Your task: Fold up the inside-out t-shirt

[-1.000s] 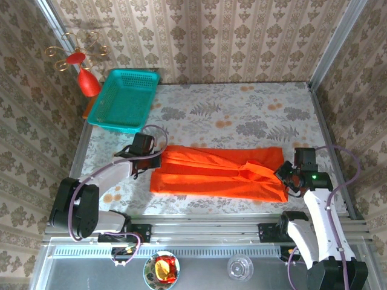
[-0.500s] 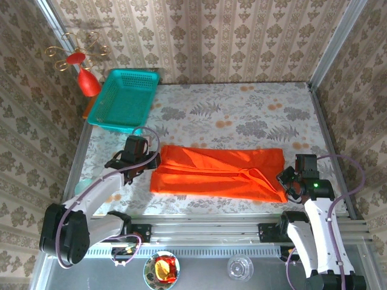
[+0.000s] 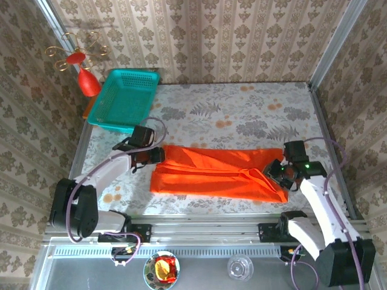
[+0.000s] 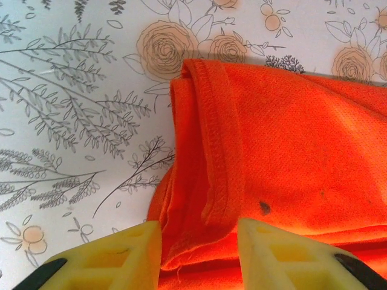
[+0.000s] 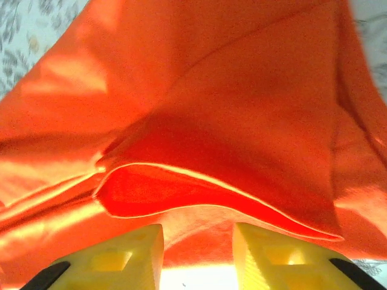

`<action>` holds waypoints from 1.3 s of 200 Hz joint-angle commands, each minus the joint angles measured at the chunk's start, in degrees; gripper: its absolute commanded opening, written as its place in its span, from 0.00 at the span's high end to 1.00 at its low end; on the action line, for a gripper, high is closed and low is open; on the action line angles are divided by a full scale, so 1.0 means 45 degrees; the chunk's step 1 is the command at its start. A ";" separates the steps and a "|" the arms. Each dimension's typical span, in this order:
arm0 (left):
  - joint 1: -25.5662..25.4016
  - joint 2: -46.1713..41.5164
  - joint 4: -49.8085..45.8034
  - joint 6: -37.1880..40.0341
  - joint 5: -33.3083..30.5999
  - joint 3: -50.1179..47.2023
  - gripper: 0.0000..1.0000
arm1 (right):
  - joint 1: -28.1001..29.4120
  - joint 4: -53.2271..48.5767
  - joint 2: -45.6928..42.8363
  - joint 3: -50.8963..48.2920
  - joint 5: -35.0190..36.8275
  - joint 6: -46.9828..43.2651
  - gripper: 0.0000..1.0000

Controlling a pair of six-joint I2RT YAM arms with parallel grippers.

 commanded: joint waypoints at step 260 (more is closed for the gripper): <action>-0.0049 0.1389 -0.1893 0.0088 0.0533 0.0590 0.87 | 0.6505 -0.2497 0.7709 0.3889 0.0215 -0.2265 0.62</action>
